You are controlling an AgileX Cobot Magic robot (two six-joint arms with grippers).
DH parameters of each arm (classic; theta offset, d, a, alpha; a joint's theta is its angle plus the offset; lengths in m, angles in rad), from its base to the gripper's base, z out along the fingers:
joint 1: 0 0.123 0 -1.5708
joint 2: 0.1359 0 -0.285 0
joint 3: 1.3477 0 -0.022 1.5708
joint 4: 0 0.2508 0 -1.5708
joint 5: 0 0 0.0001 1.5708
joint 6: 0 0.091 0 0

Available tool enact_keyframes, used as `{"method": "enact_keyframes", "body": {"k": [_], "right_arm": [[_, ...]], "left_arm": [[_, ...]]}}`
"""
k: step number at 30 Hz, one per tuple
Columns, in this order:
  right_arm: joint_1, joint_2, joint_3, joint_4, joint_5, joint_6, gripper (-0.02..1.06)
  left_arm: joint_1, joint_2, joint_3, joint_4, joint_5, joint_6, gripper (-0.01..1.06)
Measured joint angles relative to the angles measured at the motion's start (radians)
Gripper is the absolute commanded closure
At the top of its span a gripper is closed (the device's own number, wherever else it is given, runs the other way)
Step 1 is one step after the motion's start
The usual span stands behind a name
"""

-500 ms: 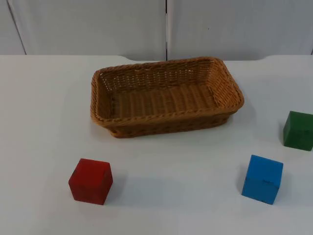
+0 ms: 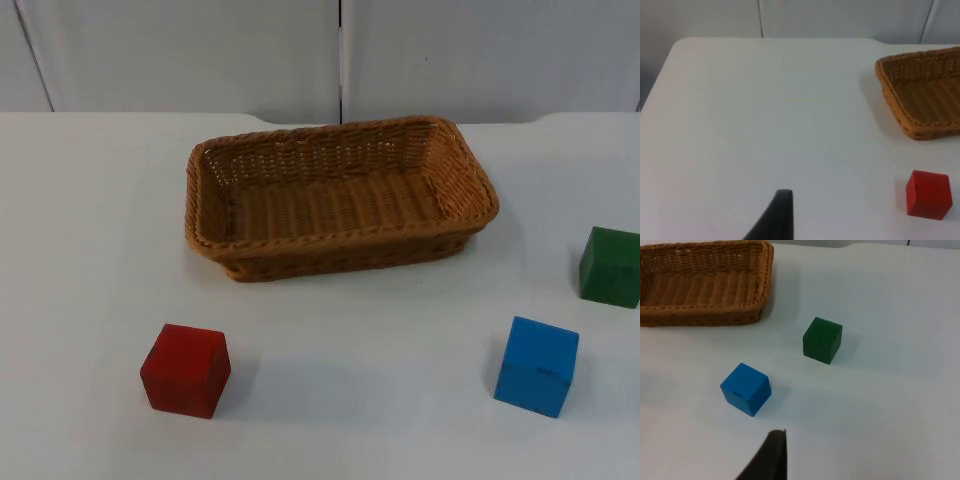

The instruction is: Pick up one cube with each hand and place exactly two cubes into the same basket, leaving the remaining cube outside.

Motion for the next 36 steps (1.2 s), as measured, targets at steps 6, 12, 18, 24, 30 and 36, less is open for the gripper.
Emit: {"method": "enact_keyframes", "body": {"k": [6,12,18,24,30,36], "right_arm": [[0.0,0.095,-0.028,0.0,-0.019,-0.008,0.0],[0.0,0.175,-0.03,0.0,-0.054,-0.014,0.0],[0.0,0.25,-0.03,0.0,-0.073,-0.014,0.0],[0.0,0.321,-0.03,0.0,-0.094,-0.014,0.0],[0.0,0.404,-0.03,0.0,-0.121,-0.023,0.0],[0.0,0.492,-0.03,0.0,-0.156,-0.038,0.0]], "left_arm": [[0.0,0.035,-0.032,-0.002,-0.014,0.0,0.0],[0.0,0.073,-0.034,-0.025,-0.035,0.0,0.0],[0.0,0.127,-0.034,-0.055,-0.057,0.0,0.0],[0.0,0.181,-0.034,-0.079,-0.1,0.018,0.0],[0.0,0.248,-0.034,-0.084,-0.113,0.022,0.0],[0.0,0.314,-0.034,-0.117,-0.13,0.061,0.0]]}}
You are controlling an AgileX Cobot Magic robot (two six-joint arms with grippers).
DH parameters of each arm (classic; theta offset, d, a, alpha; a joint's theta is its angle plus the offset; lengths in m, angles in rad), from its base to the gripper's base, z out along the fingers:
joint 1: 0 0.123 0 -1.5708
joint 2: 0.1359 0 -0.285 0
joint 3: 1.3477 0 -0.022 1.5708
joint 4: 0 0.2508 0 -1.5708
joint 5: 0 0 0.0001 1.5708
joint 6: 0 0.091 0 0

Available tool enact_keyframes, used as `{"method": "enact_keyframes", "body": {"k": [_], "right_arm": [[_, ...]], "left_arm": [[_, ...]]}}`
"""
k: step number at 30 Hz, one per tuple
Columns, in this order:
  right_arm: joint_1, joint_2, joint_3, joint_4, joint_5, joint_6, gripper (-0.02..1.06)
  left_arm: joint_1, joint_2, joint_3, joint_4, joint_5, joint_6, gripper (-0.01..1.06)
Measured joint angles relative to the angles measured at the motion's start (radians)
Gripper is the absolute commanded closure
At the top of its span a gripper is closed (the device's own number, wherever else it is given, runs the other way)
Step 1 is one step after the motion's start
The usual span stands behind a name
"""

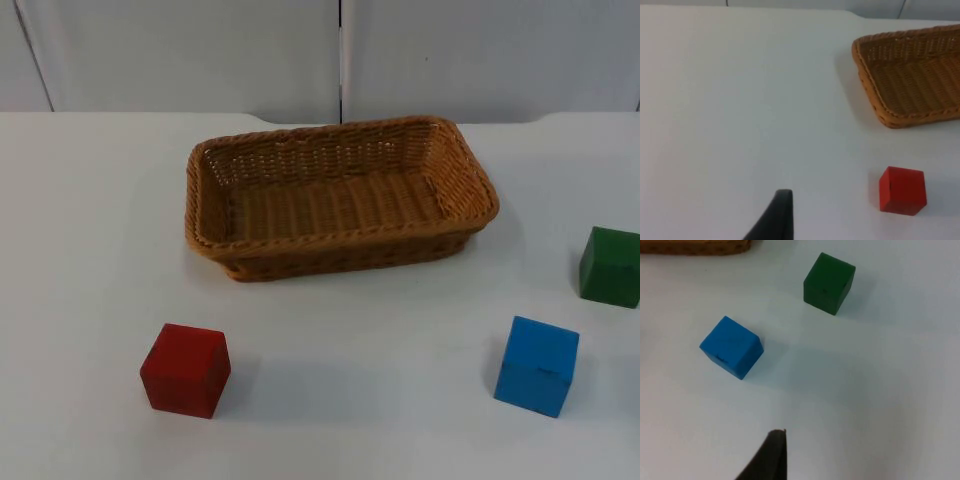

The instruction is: Pick up one cube with each hand and place exactly two cubes into the same basket, leaving the remaining cube outside.

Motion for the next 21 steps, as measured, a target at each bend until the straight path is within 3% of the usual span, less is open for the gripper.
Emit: {"method": "enact_keyframes", "body": {"k": [8,21], "right_arm": [[0.0,0.1,-0.038,0.0,-0.014,-0.016,0.0],[0.0,0.267,-0.169,0.137,-0.044,-0.177,0.0]], "left_arm": [[0.0,0.082,0.0,-0.052,-0.029,0.048,0.0],[0.0,0.228,0.0,-0.186,-0.061,0.194,0.0]]}}
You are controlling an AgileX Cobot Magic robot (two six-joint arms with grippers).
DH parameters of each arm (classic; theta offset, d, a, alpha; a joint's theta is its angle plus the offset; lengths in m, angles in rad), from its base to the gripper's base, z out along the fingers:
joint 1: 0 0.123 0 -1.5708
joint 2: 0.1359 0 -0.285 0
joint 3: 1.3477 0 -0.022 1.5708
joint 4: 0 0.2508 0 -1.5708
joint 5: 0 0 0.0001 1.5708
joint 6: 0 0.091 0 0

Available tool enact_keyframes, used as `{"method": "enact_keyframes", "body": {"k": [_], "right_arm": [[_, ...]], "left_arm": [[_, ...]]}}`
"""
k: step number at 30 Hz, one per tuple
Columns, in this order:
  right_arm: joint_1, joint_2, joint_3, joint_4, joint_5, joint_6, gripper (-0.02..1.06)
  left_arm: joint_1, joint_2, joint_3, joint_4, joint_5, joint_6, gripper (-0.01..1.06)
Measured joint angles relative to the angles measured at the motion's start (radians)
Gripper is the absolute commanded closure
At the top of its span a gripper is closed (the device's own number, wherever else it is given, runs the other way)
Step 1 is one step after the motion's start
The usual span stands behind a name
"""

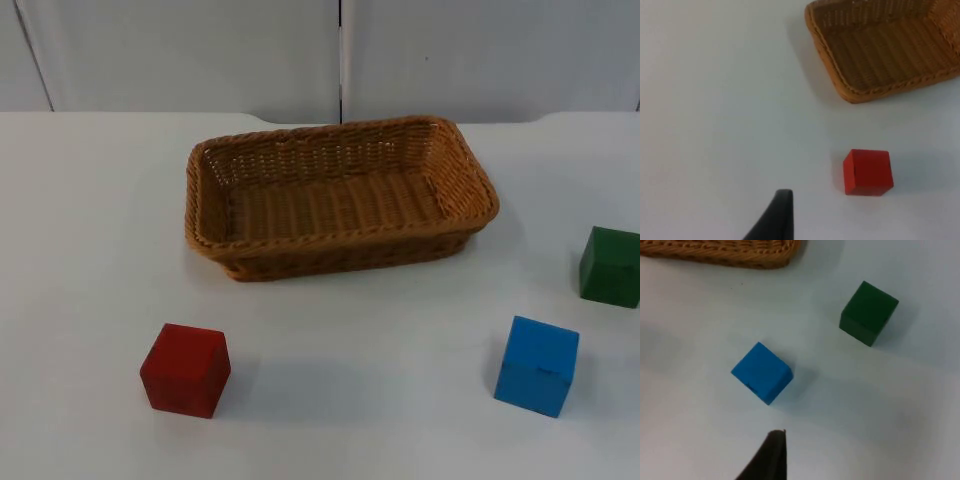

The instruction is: Pick up one cube with each hand and place exactly two cubes into the same basket, leaving the remaining cube outside.

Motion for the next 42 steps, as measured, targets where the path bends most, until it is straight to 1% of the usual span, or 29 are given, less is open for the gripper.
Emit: {"method": "enact_keyframes", "body": {"k": [3,7,8,12,17,19,20,22,25,26,29,31,34,37,38,41,42], "right_arm": [[0.0,0.023,-0.006,0.012,-0.014,-0.018,0.0],[0.0,0.063,-0.031,0.028,-0.029,-0.035,0.0],[0.0,0.063,-0.031,0.028,-0.029,-0.035,0.0],[0.0,0.107,-0.062,0.084,-0.036,-0.09,0.0],[0.002,0.156,-0.073,0.146,-0.042,-0.163,0.0],[0.034,0.186,-0.073,0.151,-0.046,-0.185,0.0],[0.034,0.186,-0.073,0.151,-0.046,-0.185,0.0],[0.083,0.215,-0.073,0.151,-0.056,-0.216,0.0],[0.174,0.266,-0.073,0.145,-0.086,-0.233,0.01],[0.174,0.266,-0.073,0.145,-0.086,-0.233,0.01],[0.253,0.315,-0.075,0.113,-0.105,-0.237,0.01],[0.286,0.347,-0.075,0.096,-0.11,-0.247,0.01],[0.305,0.38,-0.078,0.089,-0.113,-0.261,0.01],[0.317,0.422,-0.106,0.081,-0.113,-0.265,0.01],[0.317,0.422,-0.106,0.081,-0.113,-0.265,0.01],[0.317,0.472,-0.142,0.053,-0.114,-0.277,0.01],[0.317,0.484,-0.146,0.048,-0.114,-0.286,0.01]], "left_arm": [[0.0,0.035,0.0,-0.011,-0.002,0.018,0.0],[0.0,0.108,0.0,-0.067,-0.002,0.09,0.0],[0.0,0.108,0.0,-0.067,-0.002,0.09,0.0],[0.0,0.184,0.0,-0.133,-0.004,0.16,0.0],[0.0,0.251,0.0,-0.15,-0.008,0.199,0.0],[0.0,0.283,0.0,-0.159,-0.012,0.218,0.0],[0.0,0.283,0.0,-0.159,-0.012,0.218,0.0],[0.0,0.308,0.0,-0.166,-0.017,0.232,0.0],[0.0,0.339,0.0,-0.175,-0.023,0.247,0.0],[0.0,0.339,0.0,-0.175,-0.023,0.247,0.0],[0.0,0.367,-0.002,-0.188,-0.024,0.263,0.0],[0.0,0.378,-0.004,-0.19,-0.024,0.265,0.0],[-0.02,0.389,-0.006,-0.19,-0.035,0.268,0.0],[-0.079,0.409,-0.006,-0.19,-0.056,0.271,0.0],[-0.079,0.409,-0.006,-0.19,-0.056,0.271,0.0],[-0.149,0.45,-0.006,-0.19,-0.102,0.269,0.0],[-0.158,0.458,-0.006,-0.186,-0.107,0.269,0.0]]}}
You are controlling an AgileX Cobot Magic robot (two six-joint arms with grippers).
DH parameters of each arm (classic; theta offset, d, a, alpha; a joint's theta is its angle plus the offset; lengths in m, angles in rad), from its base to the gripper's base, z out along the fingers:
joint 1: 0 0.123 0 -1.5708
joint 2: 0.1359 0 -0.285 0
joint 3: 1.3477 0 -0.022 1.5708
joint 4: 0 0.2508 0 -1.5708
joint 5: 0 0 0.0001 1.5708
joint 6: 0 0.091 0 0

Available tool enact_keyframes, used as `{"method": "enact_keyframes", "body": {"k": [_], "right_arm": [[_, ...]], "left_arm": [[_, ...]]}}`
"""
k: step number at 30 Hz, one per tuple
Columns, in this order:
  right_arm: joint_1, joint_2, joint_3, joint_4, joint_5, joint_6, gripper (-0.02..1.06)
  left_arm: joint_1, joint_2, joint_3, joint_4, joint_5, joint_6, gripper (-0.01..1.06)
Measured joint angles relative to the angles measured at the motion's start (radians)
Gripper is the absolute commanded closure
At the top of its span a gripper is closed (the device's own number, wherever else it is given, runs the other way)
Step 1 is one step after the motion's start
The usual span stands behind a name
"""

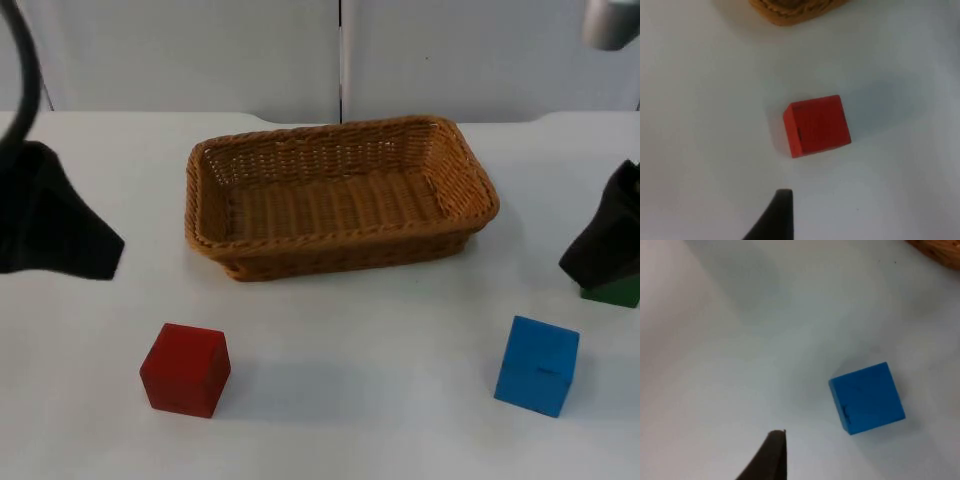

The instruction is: Pick up one cube with each hand and place exactly two cubes into the same basket, leaving the remaining cube outside.

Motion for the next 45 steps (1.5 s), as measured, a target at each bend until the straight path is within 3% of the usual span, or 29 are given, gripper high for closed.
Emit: {"method": "enact_keyframes", "body": {"k": [11,25,34,45], "right_arm": [[0.0,0.077,-0.009,-0.005,-0.007,-0.059,0.01],[0.0,0.196,-0.009,-0.027,-0.046,-0.065,0.01],[0.0,0.299,-0.009,-0.043,-0.161,-0.073,0.01],[0.0,0.413,-0.017,-0.055,-0.194,-0.084,0.01]], "left_arm": [[-0.097,0.199,-0.02,0.021,-0.093,-0.043,0.0],[-0.108,0.403,-0.099,0.036,-0.166,-0.06,0.0],[-0.108,0.493,-0.101,0.036,-0.226,-0.06,0.0],[-0.134,0.576,-0.104,0.036,-0.276,-0.06,0.0]]}}
